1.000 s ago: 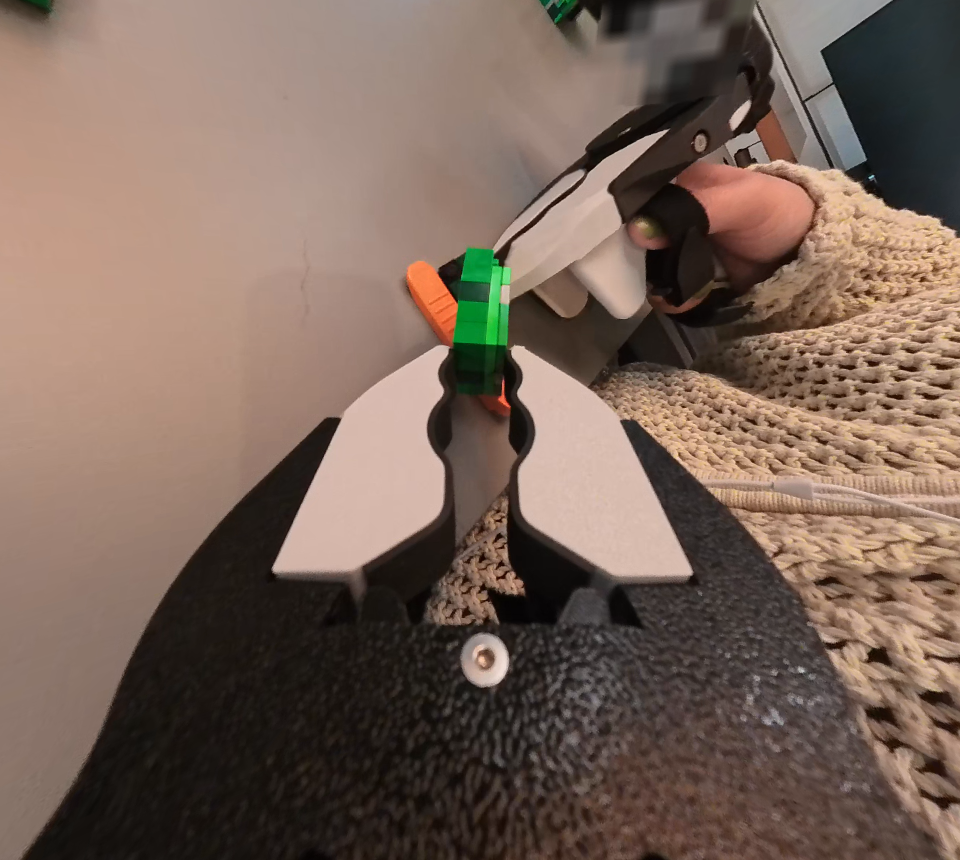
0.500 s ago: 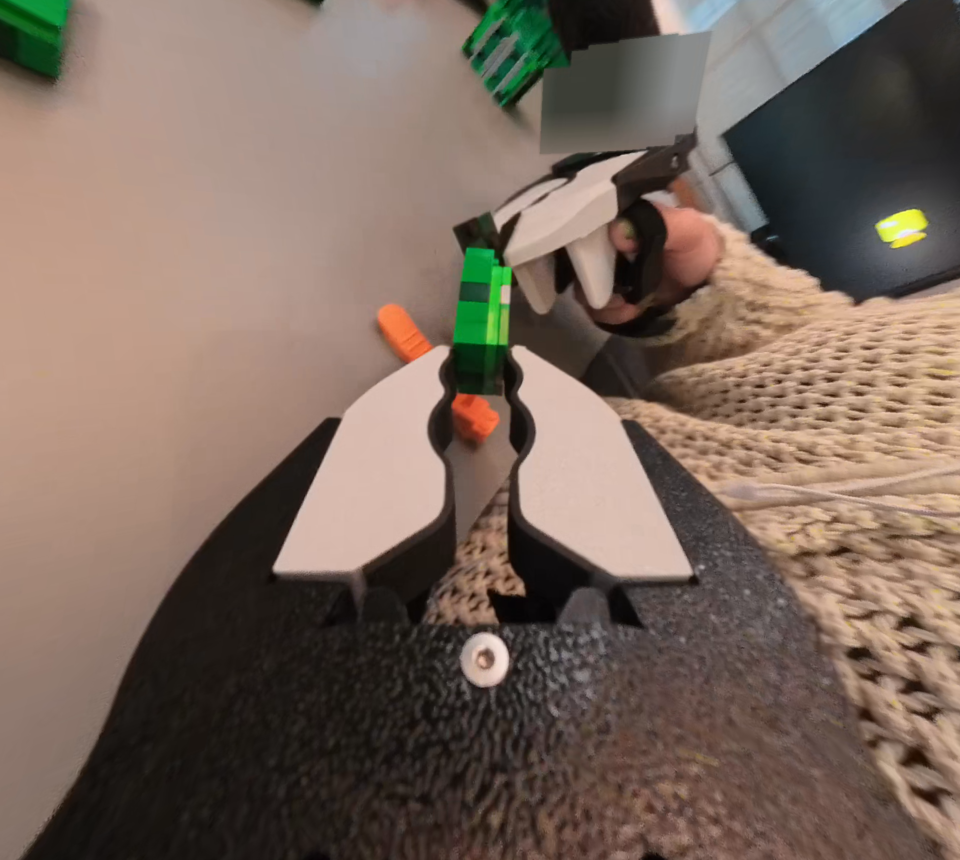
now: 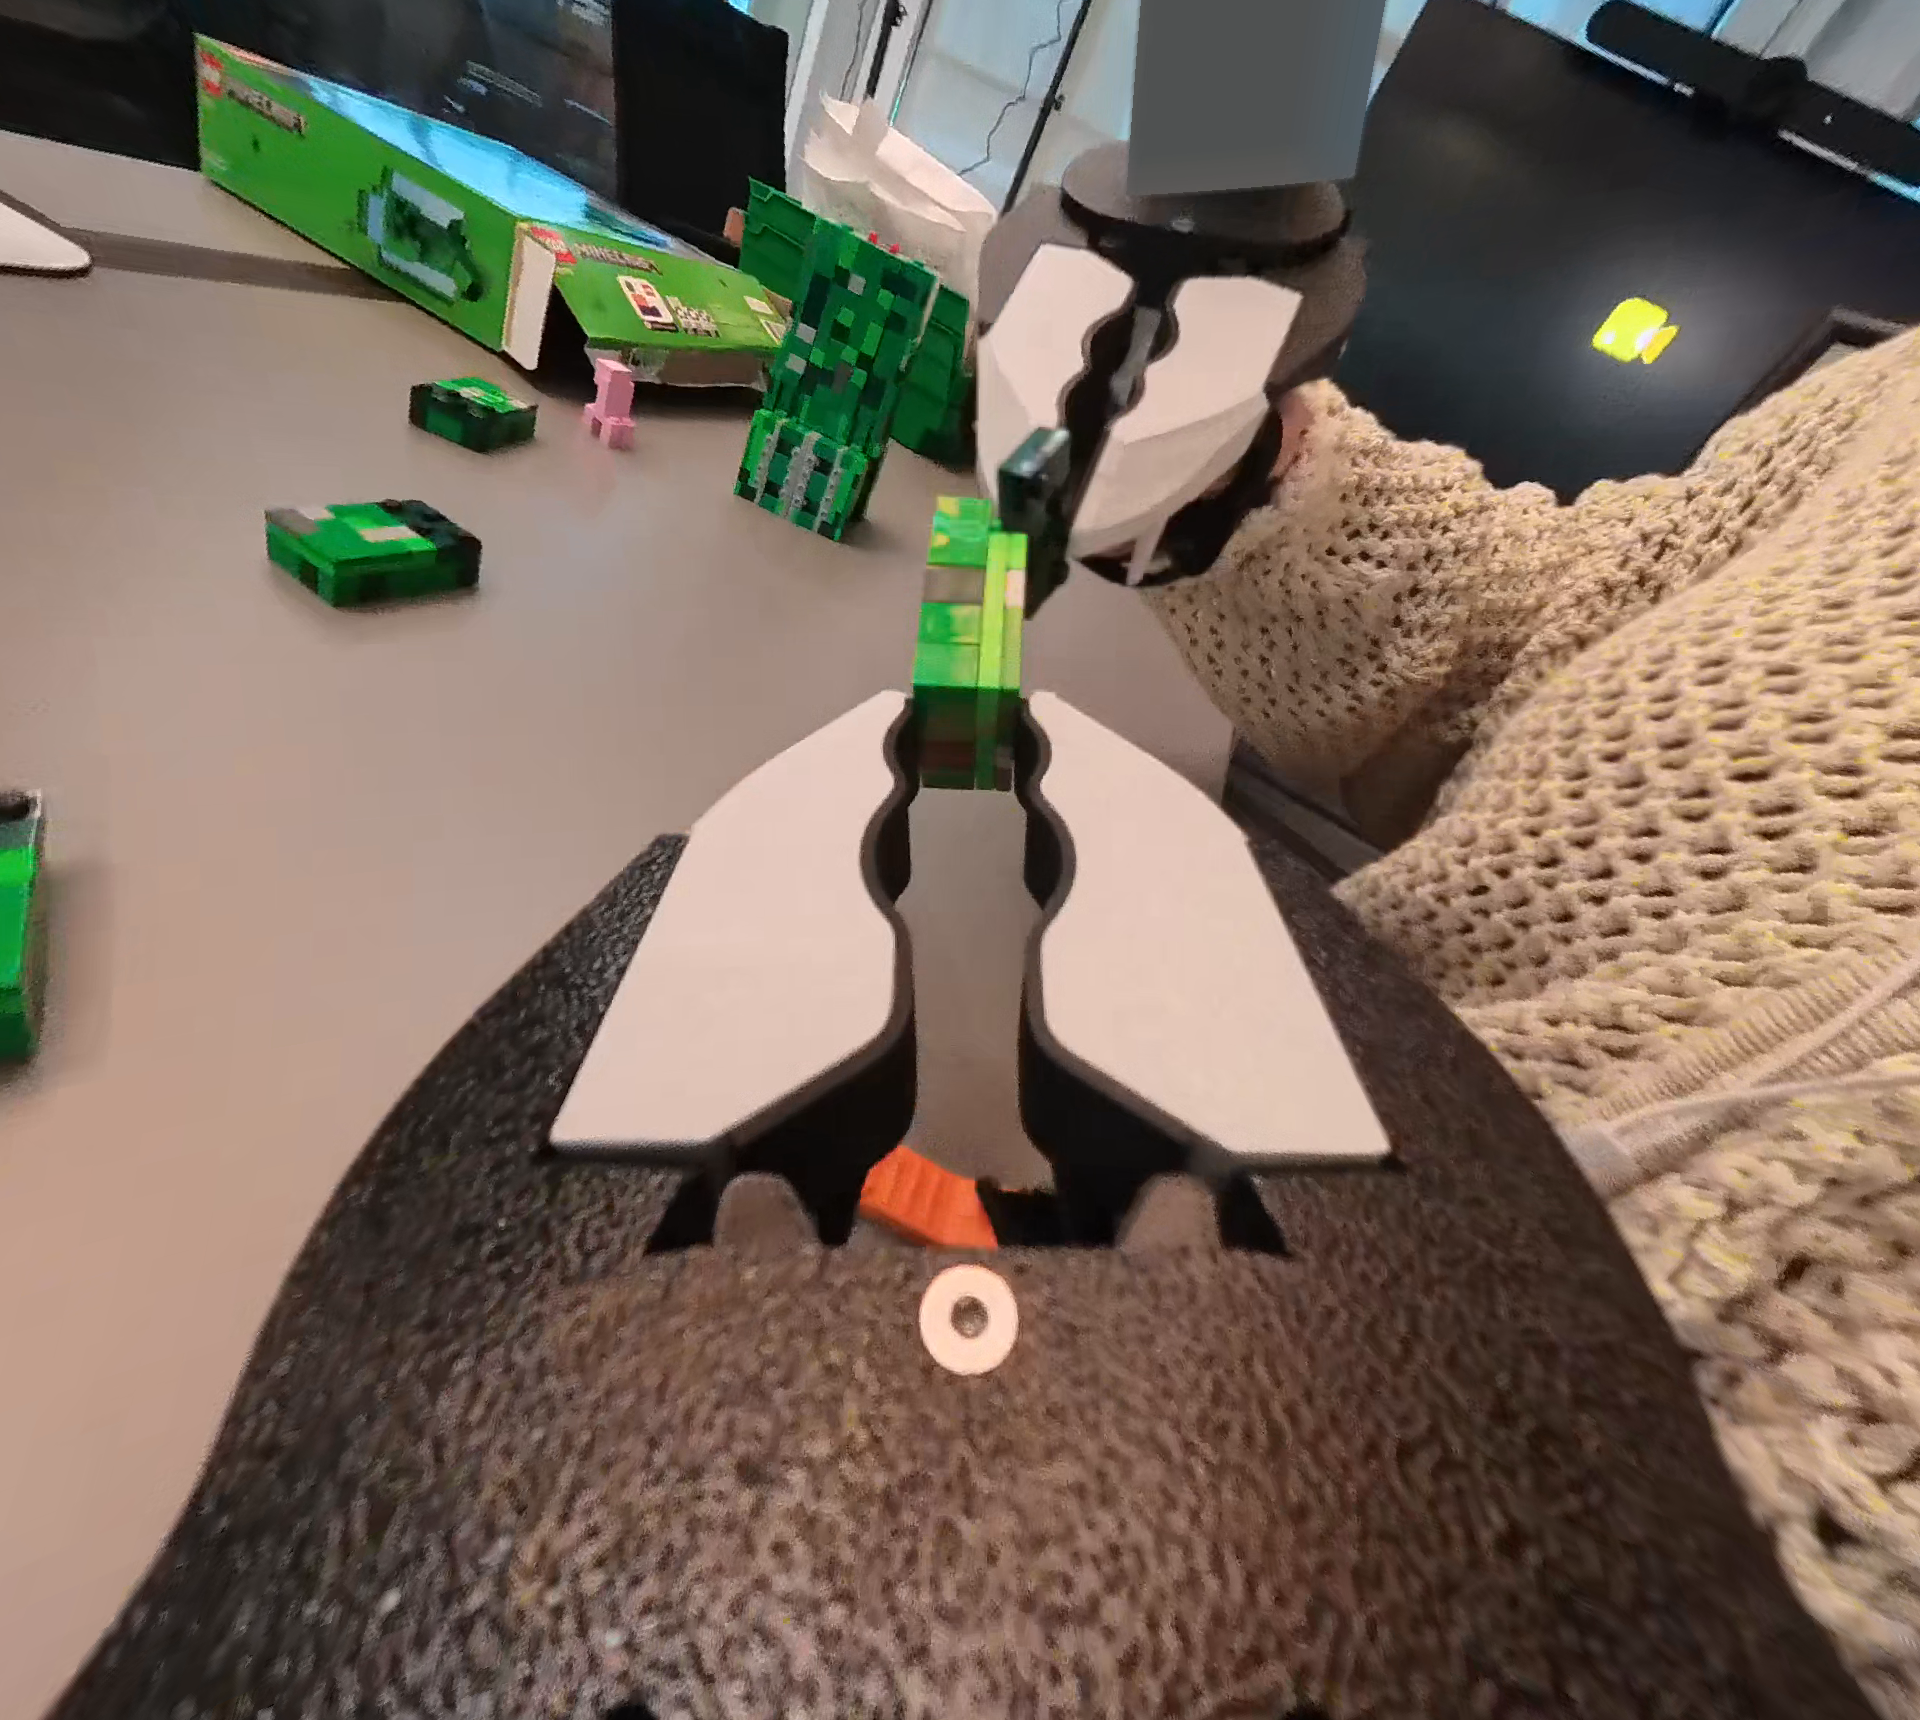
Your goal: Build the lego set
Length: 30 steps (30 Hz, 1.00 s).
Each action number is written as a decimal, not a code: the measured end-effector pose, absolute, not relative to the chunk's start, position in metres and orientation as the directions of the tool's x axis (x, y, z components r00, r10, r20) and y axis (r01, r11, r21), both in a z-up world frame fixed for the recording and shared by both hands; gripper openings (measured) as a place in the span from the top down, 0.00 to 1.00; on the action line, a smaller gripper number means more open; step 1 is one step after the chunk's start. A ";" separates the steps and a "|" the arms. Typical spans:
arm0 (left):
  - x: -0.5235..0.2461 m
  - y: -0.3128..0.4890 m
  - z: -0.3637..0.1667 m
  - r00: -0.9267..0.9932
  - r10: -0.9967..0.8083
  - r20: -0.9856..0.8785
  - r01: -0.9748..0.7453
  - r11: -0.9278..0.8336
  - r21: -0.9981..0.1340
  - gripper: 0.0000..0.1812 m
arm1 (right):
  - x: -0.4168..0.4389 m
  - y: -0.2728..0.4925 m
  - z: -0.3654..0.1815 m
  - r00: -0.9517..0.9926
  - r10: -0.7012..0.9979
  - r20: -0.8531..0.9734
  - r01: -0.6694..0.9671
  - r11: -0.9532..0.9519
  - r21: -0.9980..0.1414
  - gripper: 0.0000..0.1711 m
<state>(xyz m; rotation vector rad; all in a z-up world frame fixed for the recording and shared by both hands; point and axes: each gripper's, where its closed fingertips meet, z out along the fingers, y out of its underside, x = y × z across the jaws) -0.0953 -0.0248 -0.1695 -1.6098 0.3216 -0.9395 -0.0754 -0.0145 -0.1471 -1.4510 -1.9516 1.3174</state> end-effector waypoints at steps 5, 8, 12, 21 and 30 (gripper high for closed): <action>-0.092 -0.010 -0.172 0.627 -0.672 0.395 0.264 -0.293 -0.919 0.91 | -0.073 -0.005 -0.156 -0.451 0.879 -0.153 0.517 0.118 -0.848 0.96; -0.090 -0.006 -0.172 0.621 -0.676 0.396 0.270 -0.289 -0.918 0.91 | -0.071 0.000 -0.156 -0.456 0.878 -0.145 0.510 0.124 -0.851 0.96; -0.089 0.000 -0.175 0.622 -0.671 0.403 0.276 -0.294 -0.915 0.91 | -0.070 0.006 -0.157 -0.451 0.881 -0.141 0.517 0.128 -0.847 0.96; -0.091 0.003 -0.176 0.627 -0.659 0.416 0.290 -0.299 -0.909 0.91 | -0.075 0.012 -0.160 -0.384 0.915 -0.124 0.532 0.109 -0.840 0.96; -0.093 0.002 -0.174 0.628 -0.655 0.420 0.308 -0.286 -0.907 0.91 | -0.079 0.015 -0.158 -0.299 0.950 -0.092 0.531 0.086 -0.843 0.95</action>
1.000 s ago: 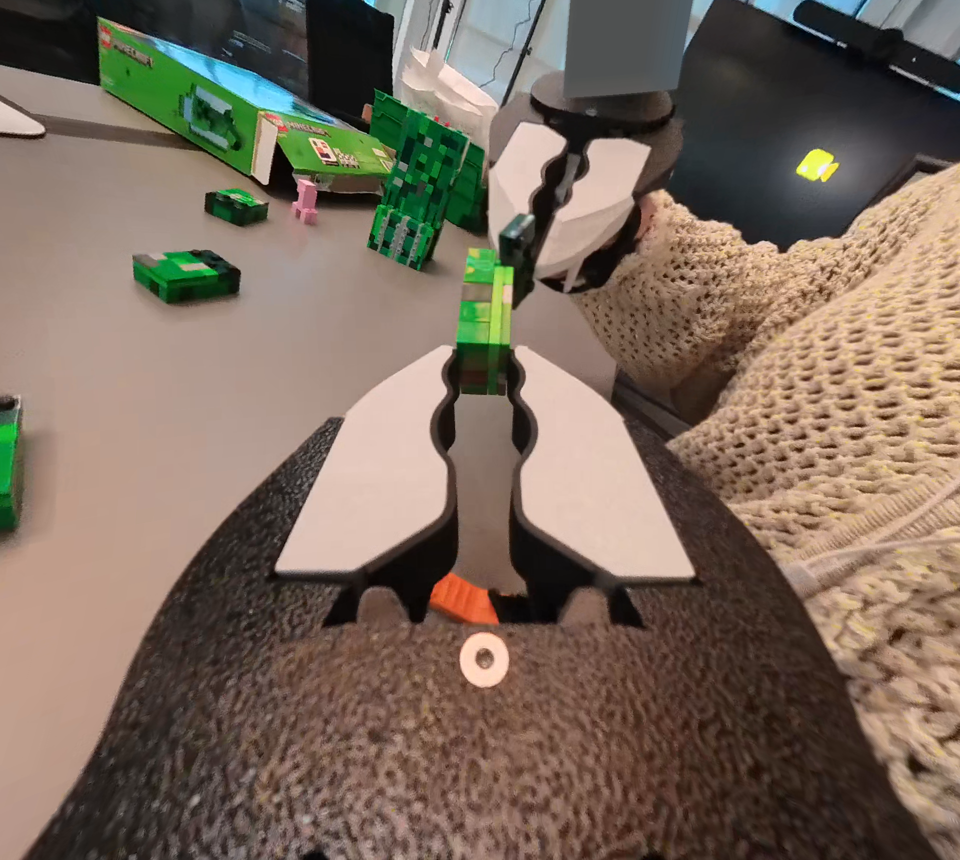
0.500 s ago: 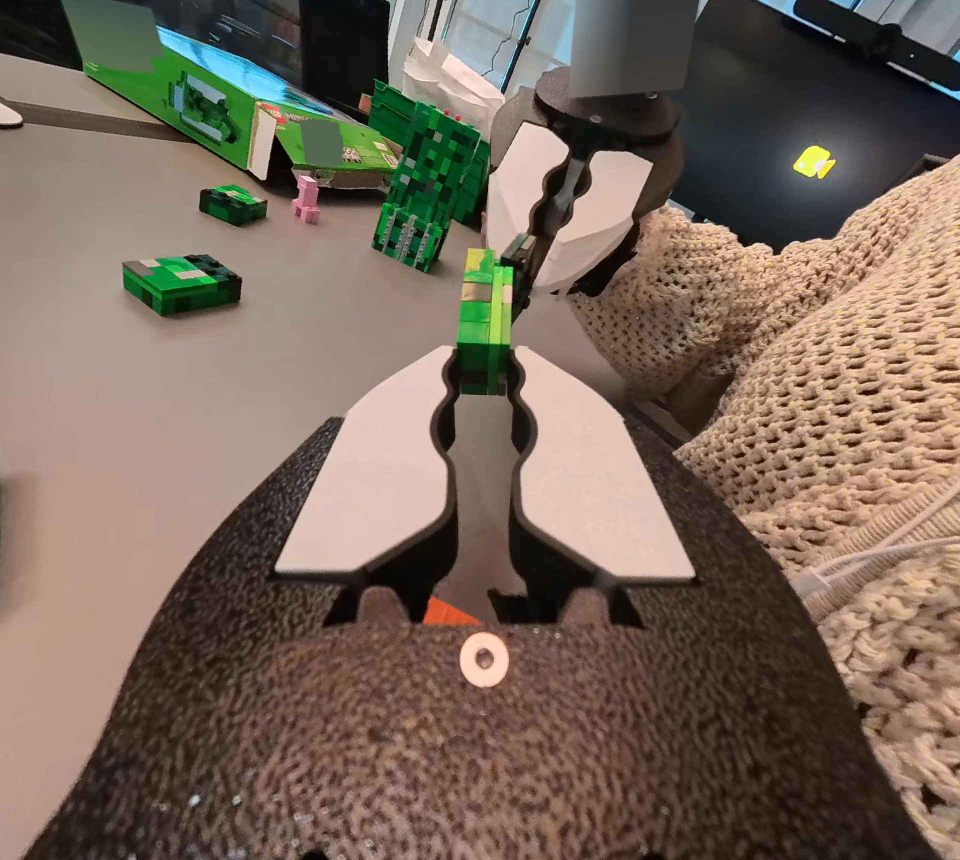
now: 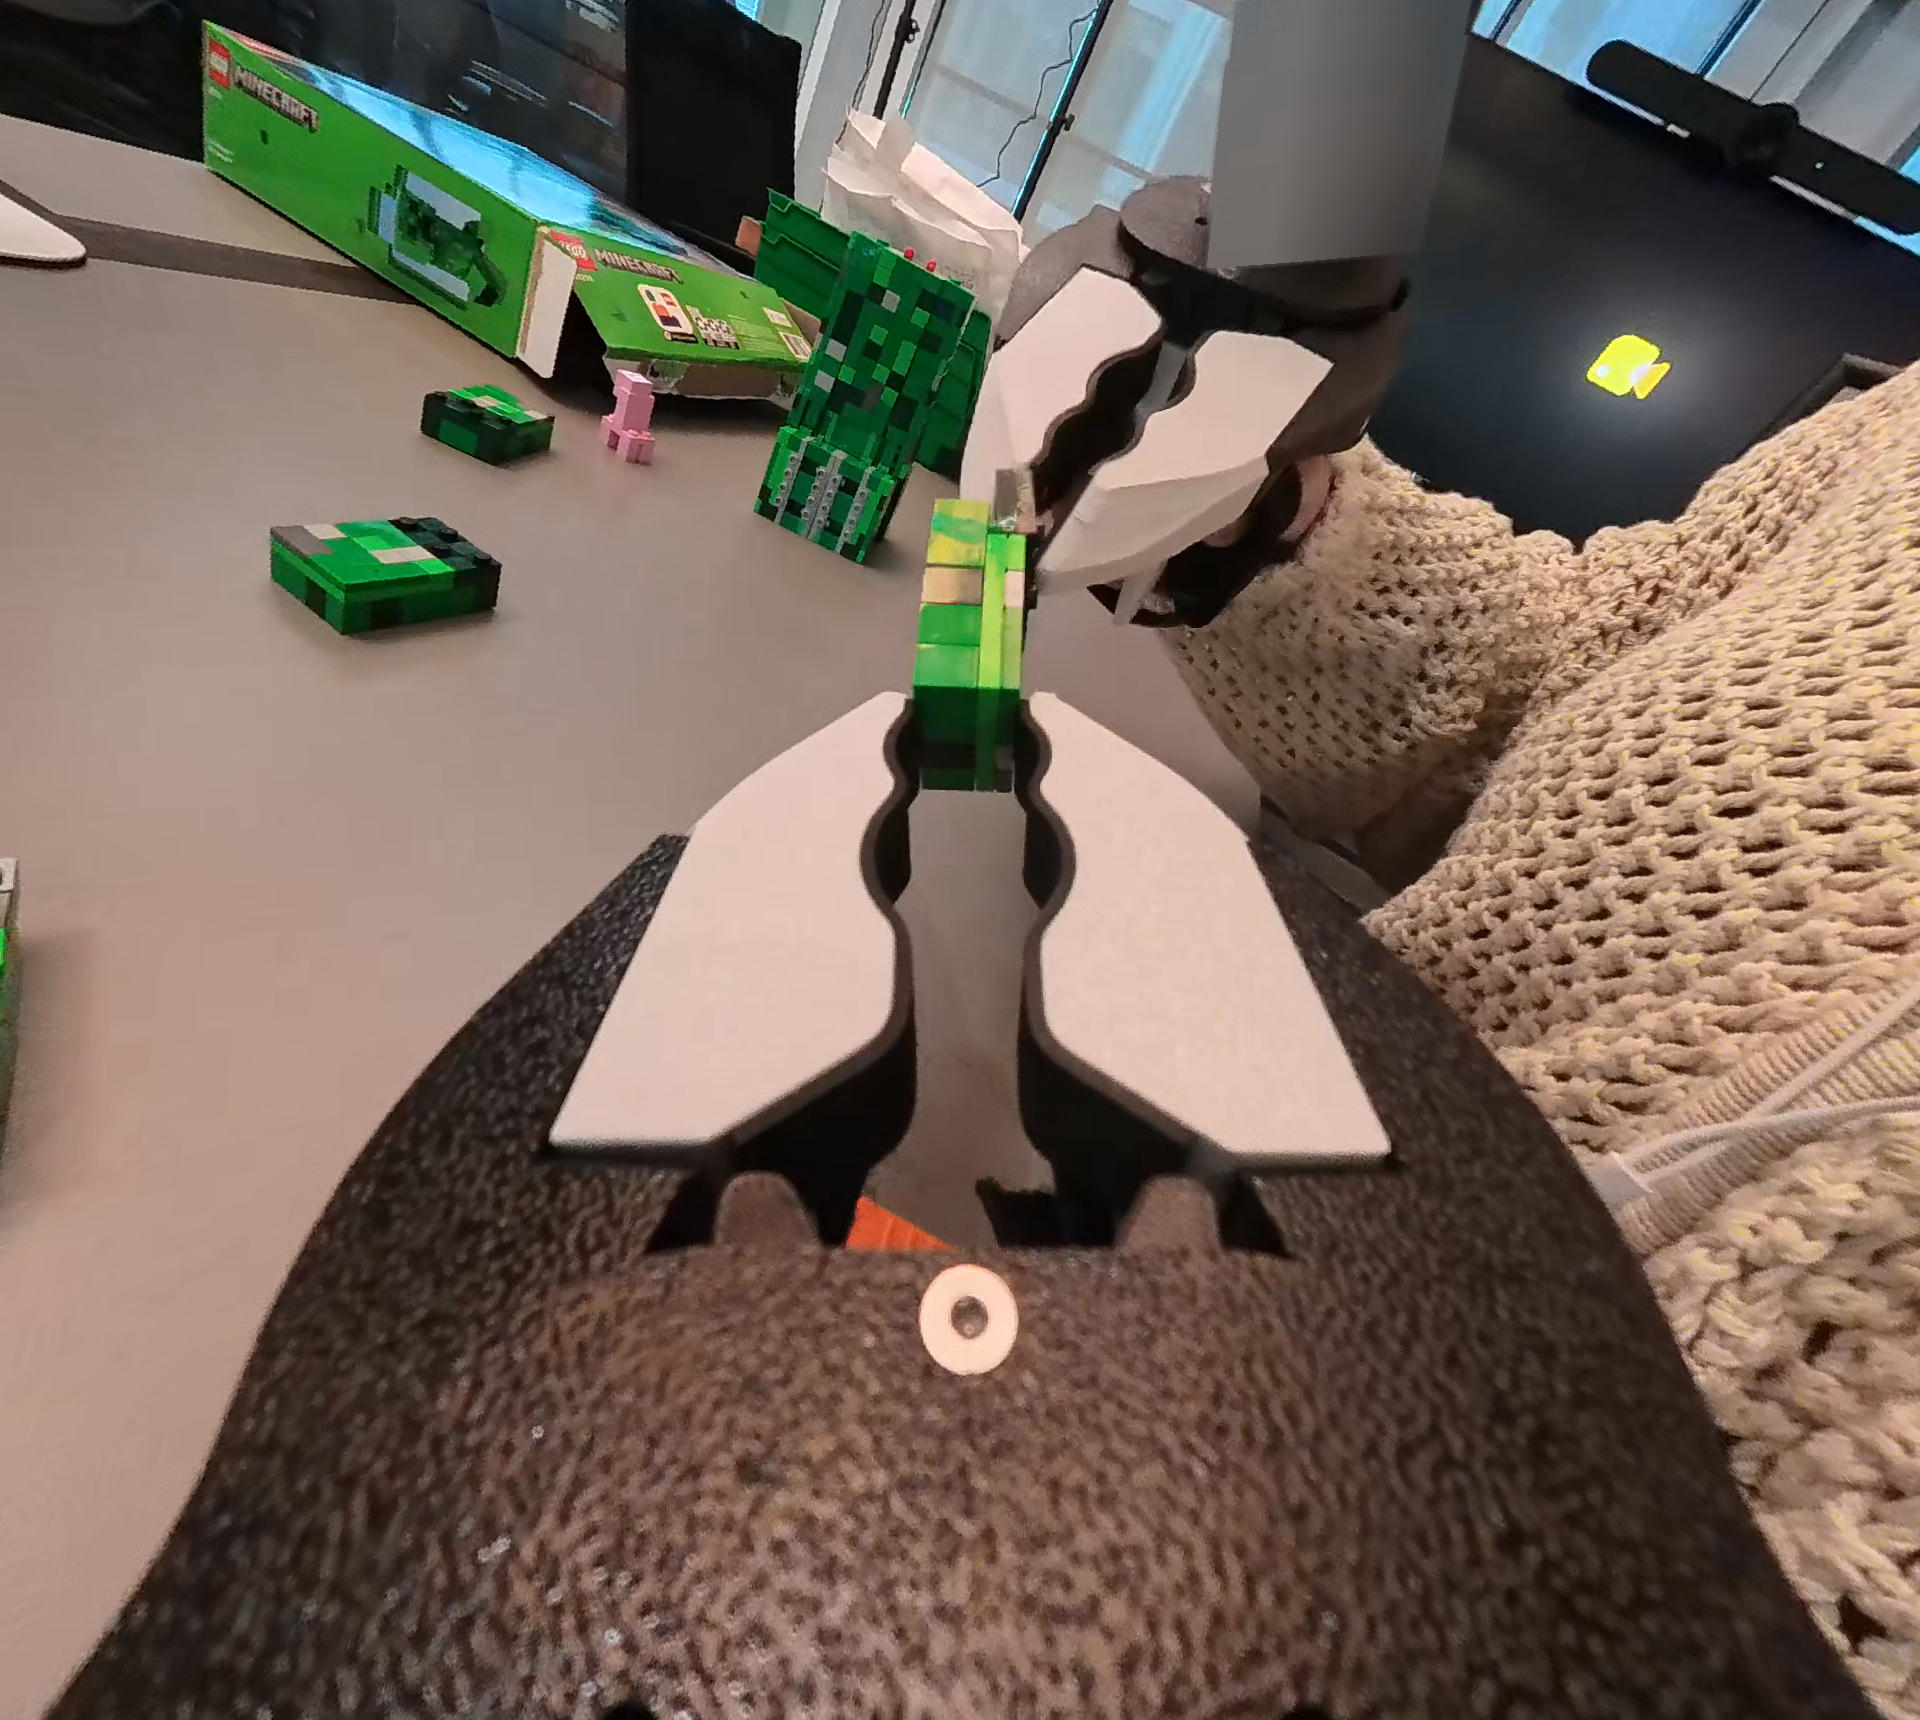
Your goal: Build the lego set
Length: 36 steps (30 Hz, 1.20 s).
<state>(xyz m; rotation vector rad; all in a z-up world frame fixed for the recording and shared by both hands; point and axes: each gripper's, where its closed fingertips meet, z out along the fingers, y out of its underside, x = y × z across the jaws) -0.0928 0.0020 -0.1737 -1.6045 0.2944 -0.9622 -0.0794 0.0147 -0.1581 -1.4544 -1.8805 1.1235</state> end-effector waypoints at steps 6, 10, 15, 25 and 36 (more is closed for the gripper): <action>-0.092 0.000 -0.170 0.626 -0.667 0.405 0.309 -0.264 -0.914 0.91 | -0.080 0.016 -0.154 -0.256 0.963 -0.086 0.514 0.060 -0.856 0.92; -0.091 -0.001 -0.168 0.624 -0.671 0.402 0.314 -0.255 -0.914 0.91 | -0.079 0.016 -0.153 -0.245 0.962 -0.117 0.503 0.023 -0.864 0.89; -0.090 -0.001 -0.167 0.623 -0.674 0.396 0.312 -0.250 -0.916 0.91 | -0.079 0.014 -0.153 -0.245 0.960 -0.139 0.500 0.002 -0.866 0.87; -0.083 -0.015 -0.157 0.564 -0.754 0.338 0.293 -0.199 -0.935 0.91 | -0.076 -0.001 -0.145 -0.355 0.903 -0.244 0.482 -0.047 -0.875 0.82; -0.075 -0.026 -0.155 0.530 -0.800 0.281 0.251 -0.169 -0.953 0.91 | -0.068 -0.022 -0.141 -0.488 0.814 -0.314 0.491 -0.042 -0.870 0.88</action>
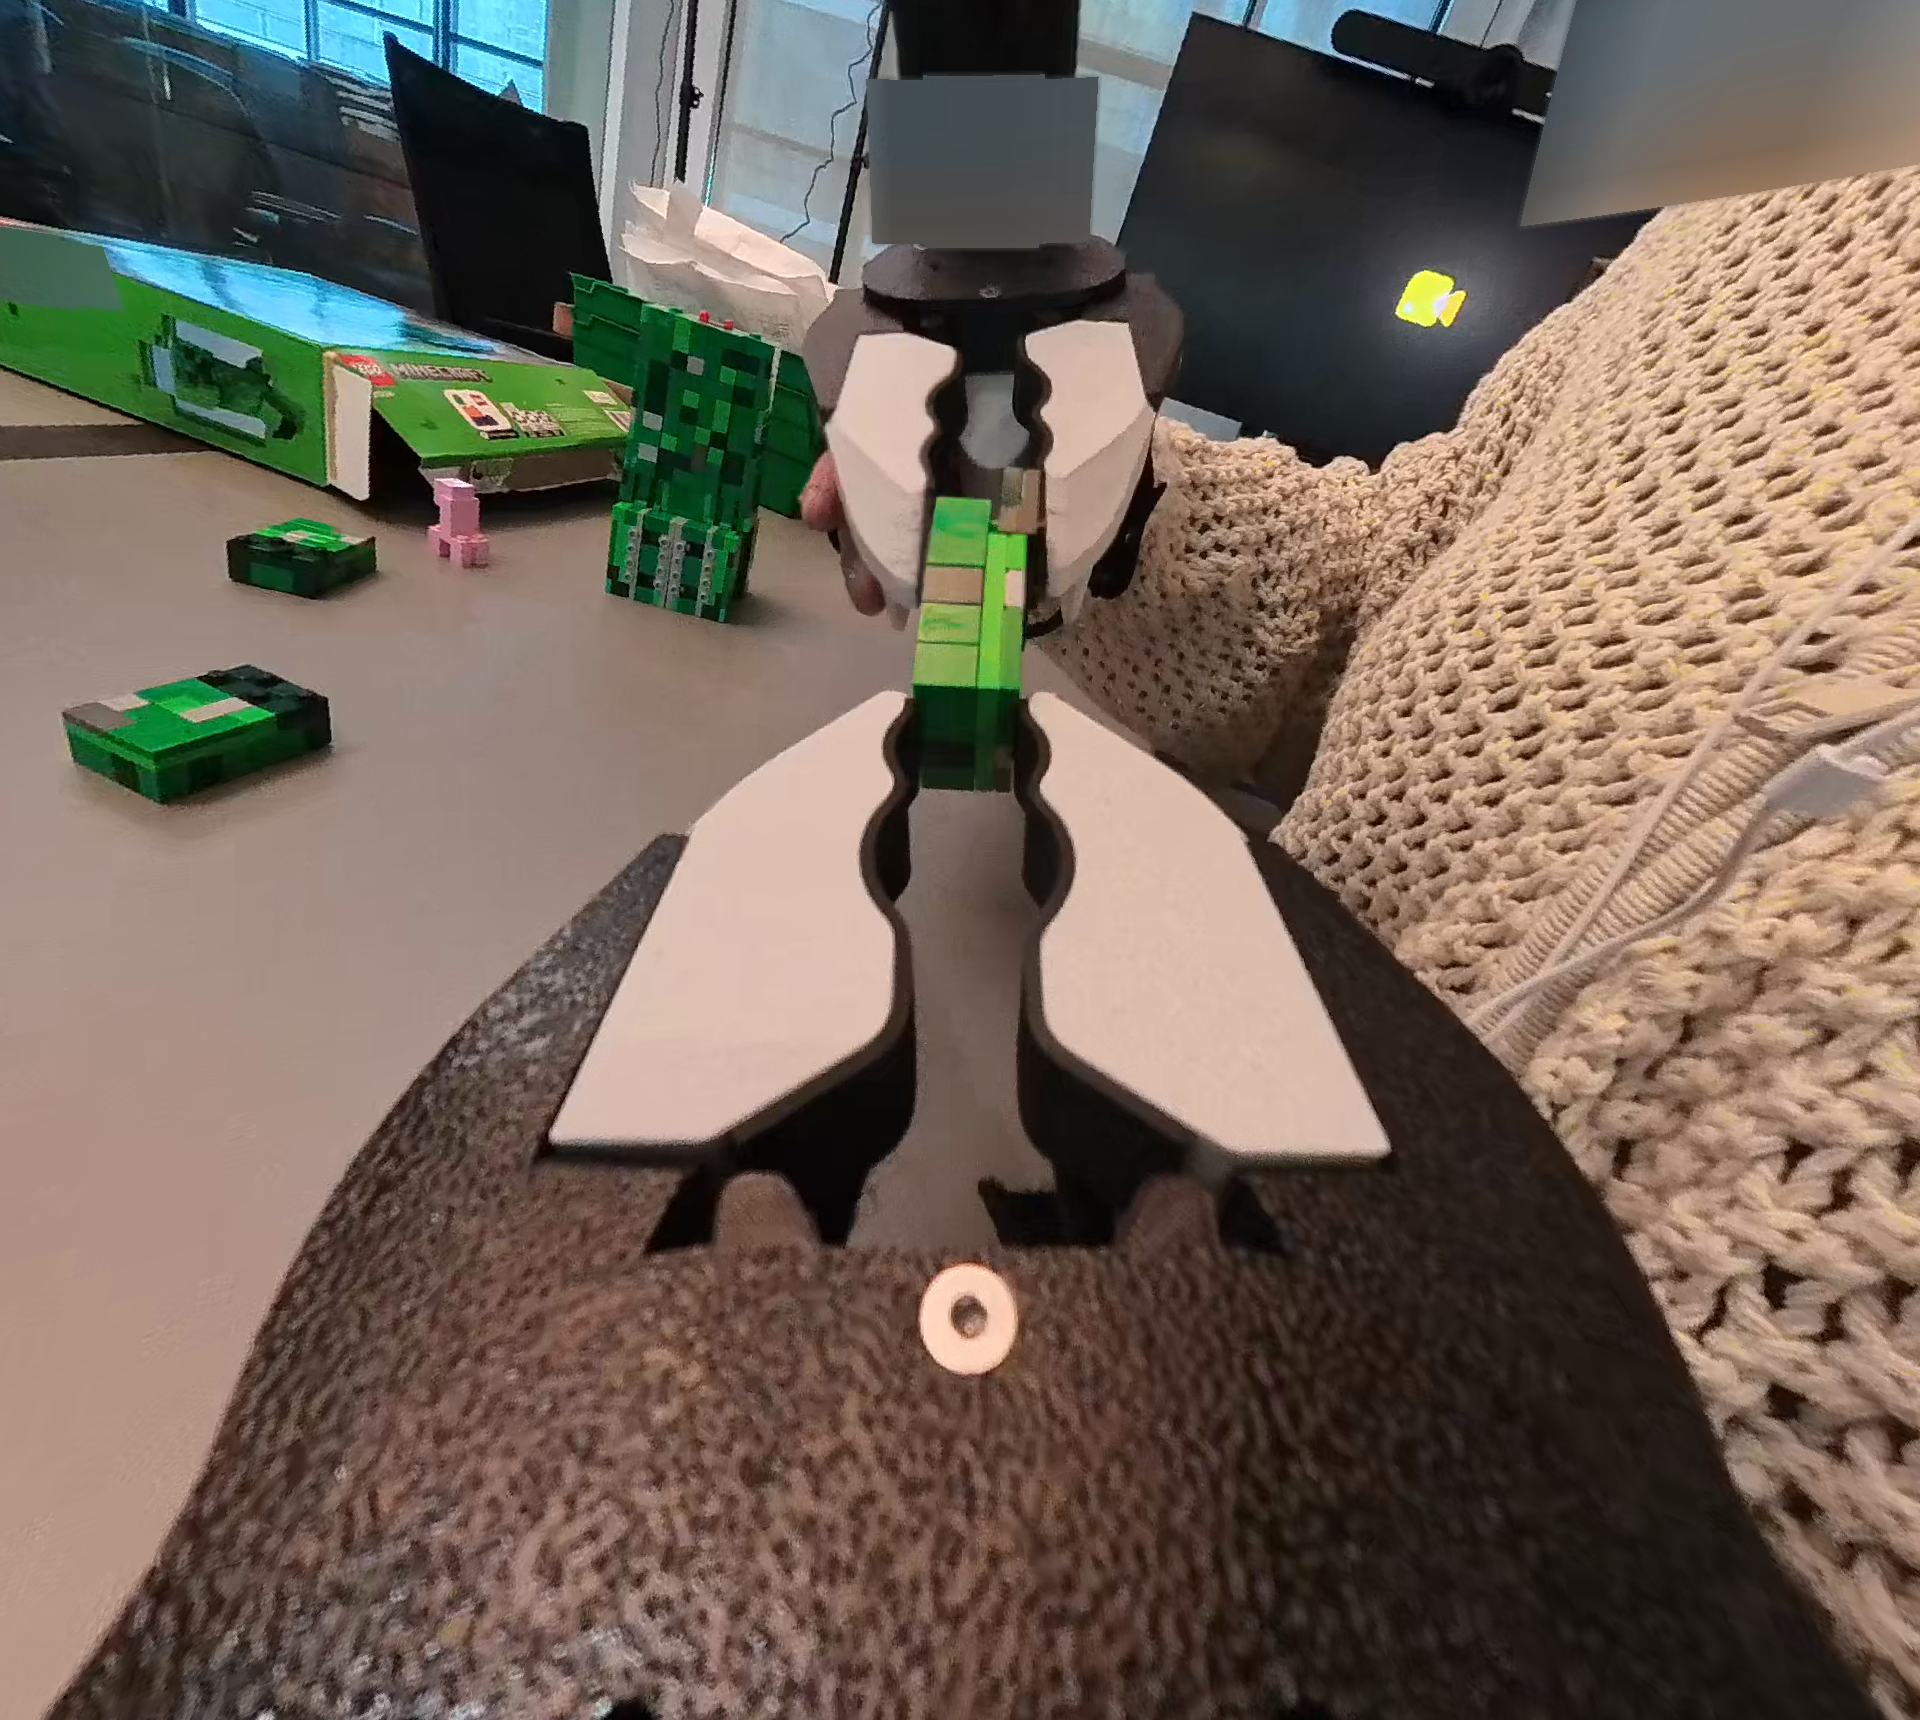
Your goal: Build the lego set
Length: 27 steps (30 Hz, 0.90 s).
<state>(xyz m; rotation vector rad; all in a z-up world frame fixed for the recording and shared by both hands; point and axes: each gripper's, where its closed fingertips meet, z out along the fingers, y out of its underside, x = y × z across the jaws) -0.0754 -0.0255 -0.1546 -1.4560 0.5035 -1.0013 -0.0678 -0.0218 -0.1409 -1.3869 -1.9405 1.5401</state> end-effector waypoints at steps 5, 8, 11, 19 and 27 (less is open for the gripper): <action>-0.071 -0.029 -0.156 0.513 -0.813 0.275 0.238 -0.173 -0.956 0.91 | -0.064 -0.027 -0.142 -0.511 0.780 -0.362 0.506 -0.067 -0.860 0.89; -0.069 -0.031 -0.156 0.503 -0.817 0.281 0.240 -0.181 -0.954 0.91 | -0.061 -0.028 -0.142 -0.517 0.763 -0.387 0.515 -0.084 -0.853 0.89; -0.069 -0.030 -0.157 0.501 -0.815 0.291 0.244 -0.190 -0.951 0.91 | -0.061 -0.028 -0.143 -0.509 0.766 -0.391 0.523 -0.086 -0.848 0.90; -0.071 -0.026 -0.156 0.537 -0.784 0.313 0.255 -0.202 -0.946 0.91 | -0.065 -0.022 -0.142 -0.443 0.823 -0.355 0.496 -0.105 -0.862 0.89; -0.069 -0.025 -0.155 0.539 -0.779 0.320 0.257 -0.210 -0.943 0.91 | -0.066 -0.025 -0.142 -0.444 0.782 -0.438 0.486 -0.200 -0.851 0.88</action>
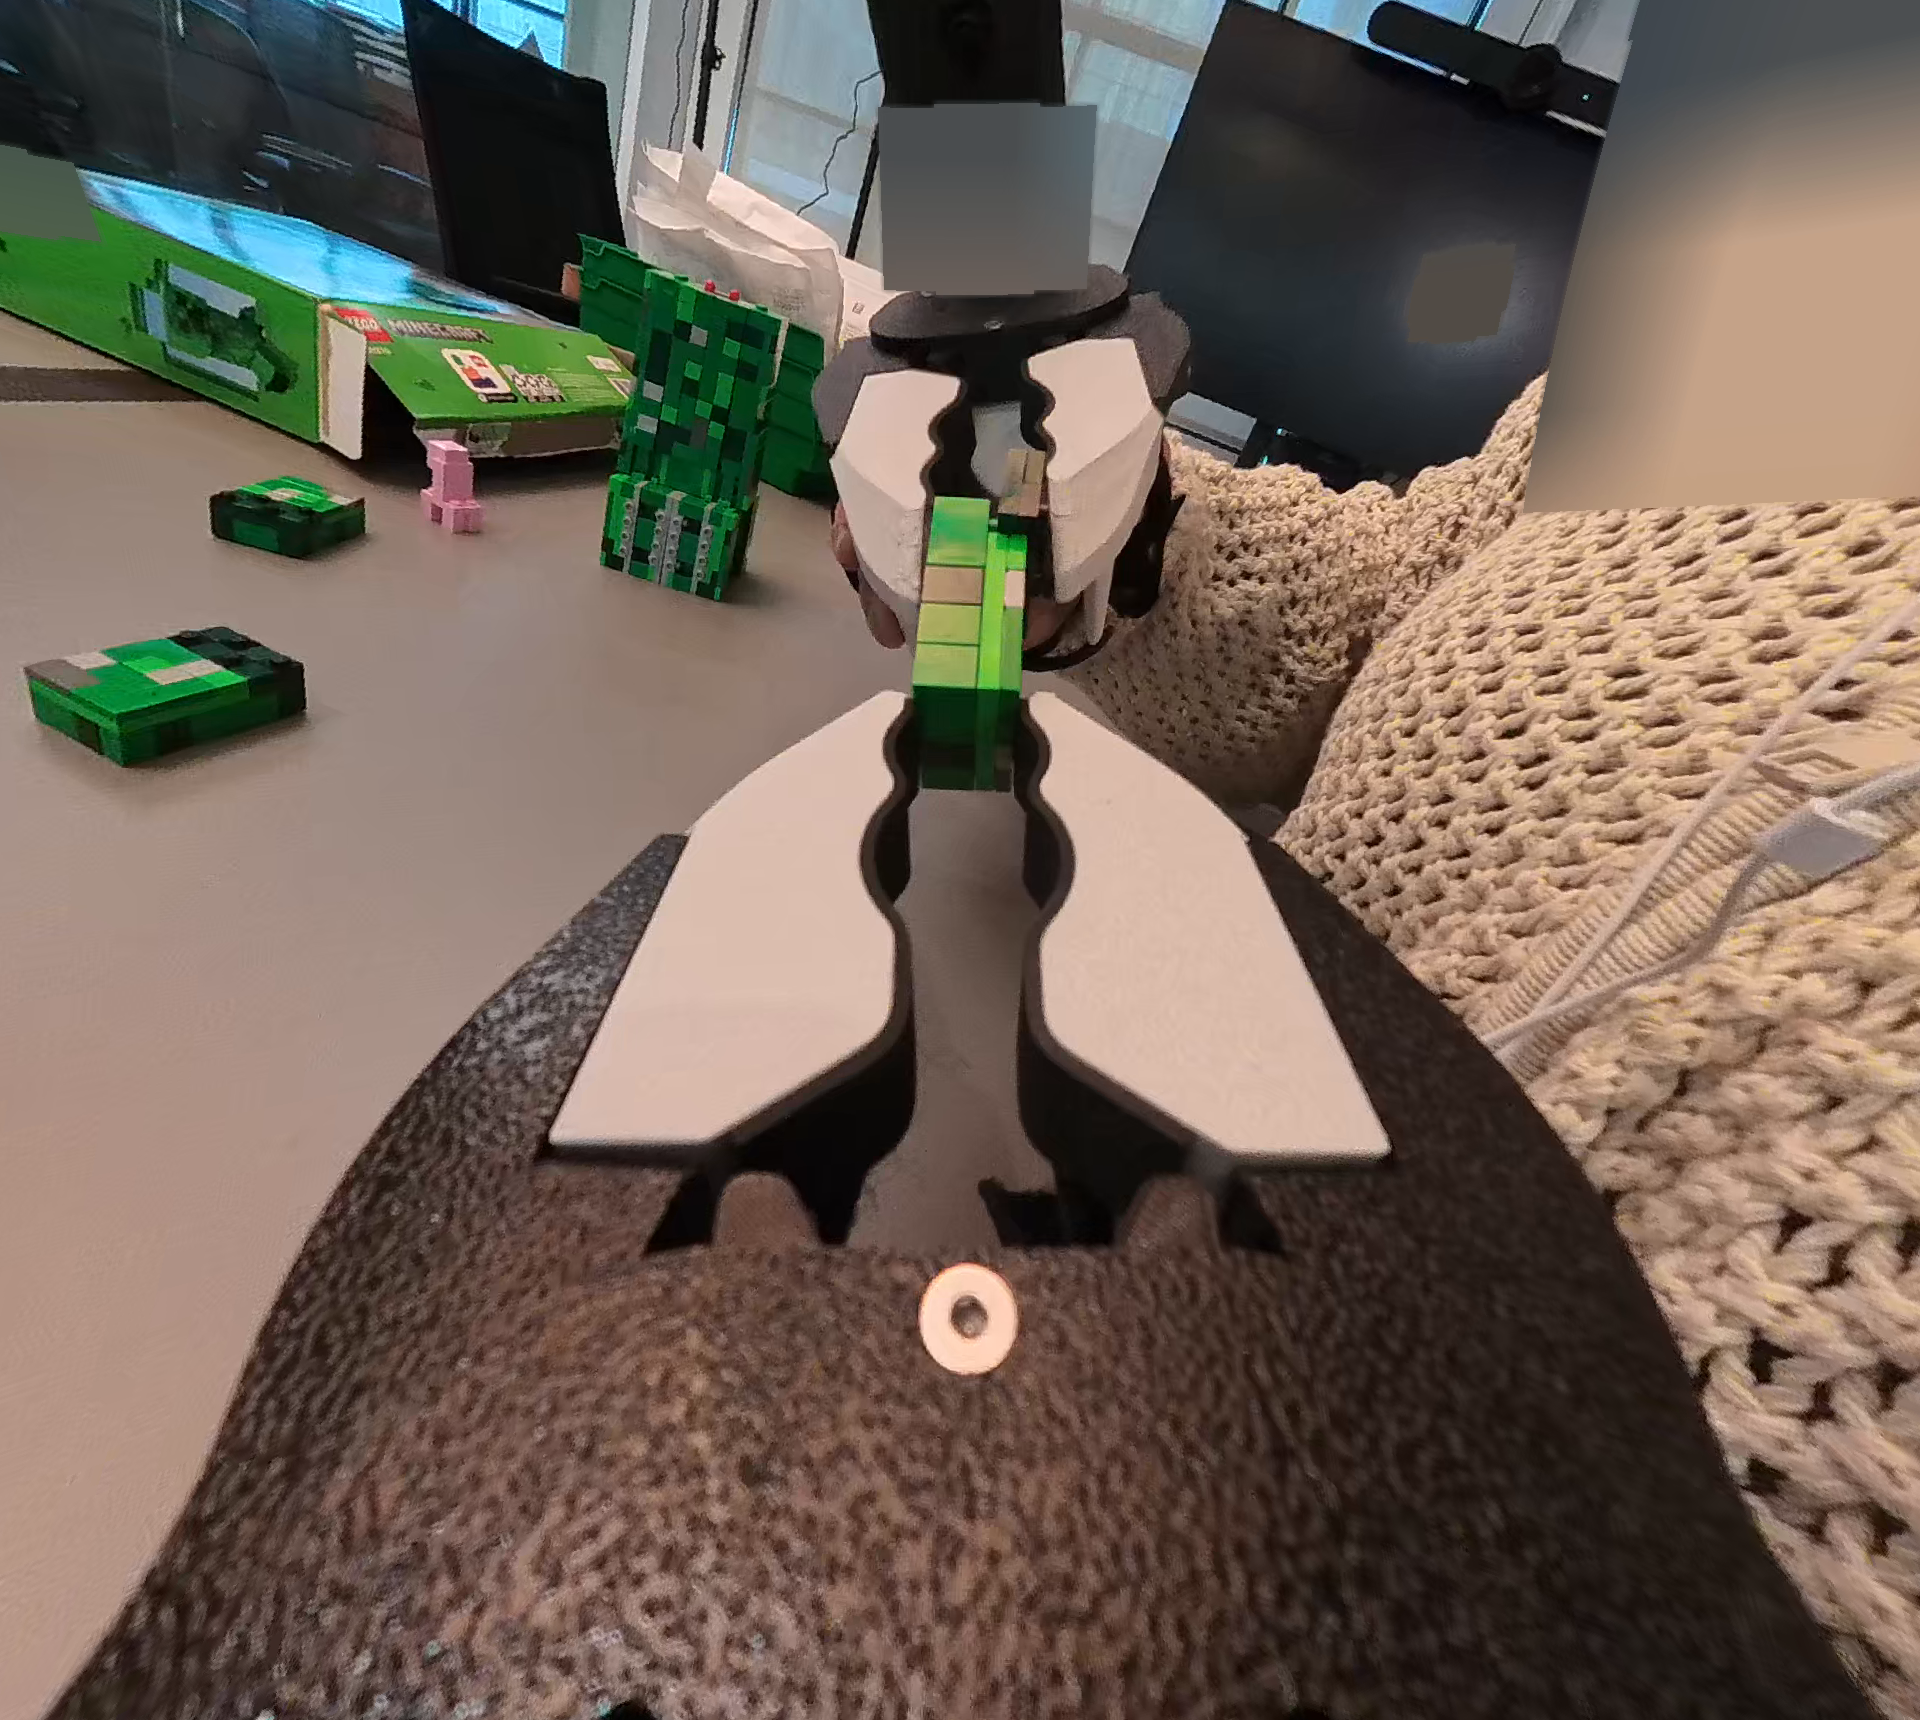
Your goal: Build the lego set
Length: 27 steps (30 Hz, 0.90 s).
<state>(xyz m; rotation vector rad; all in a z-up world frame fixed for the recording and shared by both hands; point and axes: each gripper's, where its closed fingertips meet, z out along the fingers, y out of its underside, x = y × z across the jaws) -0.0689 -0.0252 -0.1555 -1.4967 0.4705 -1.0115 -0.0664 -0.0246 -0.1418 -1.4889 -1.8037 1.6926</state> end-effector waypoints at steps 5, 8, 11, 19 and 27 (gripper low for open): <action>-0.068 -0.026 -0.155 0.537 -0.783 0.313 0.250 -0.207 -0.946 0.91 | -0.065 -0.026 -0.142 -0.457 0.778 -0.431 0.484 -0.189 -0.855 0.88; -0.067 -0.026 -0.153 0.543 -0.782 0.307 0.252 -0.196 -0.948 0.91 | -0.064 -0.025 -0.140 -0.457 0.783 -0.421 0.487 -0.176 -0.856 0.88; -0.066 -0.026 -0.152 0.545 -0.784 0.296 0.250 -0.185 -0.951 0.91 | -0.062 -0.025 -0.139 -0.461 0.785 -0.414 0.489 -0.165 -0.857 0.88; -0.066 -0.026 -0.149 0.540 -0.789 0.293 0.263 -0.173 -0.949 0.91 | -0.060 -0.025 -0.138 -0.465 0.781 -0.417 0.502 -0.155 -0.851 0.88; -0.068 -0.026 -0.147 0.544 -0.787 0.290 0.262 -0.169 -0.950 0.91 | -0.061 -0.024 -0.139 -0.458 0.768 -0.448 0.510 -0.186 -0.840 0.88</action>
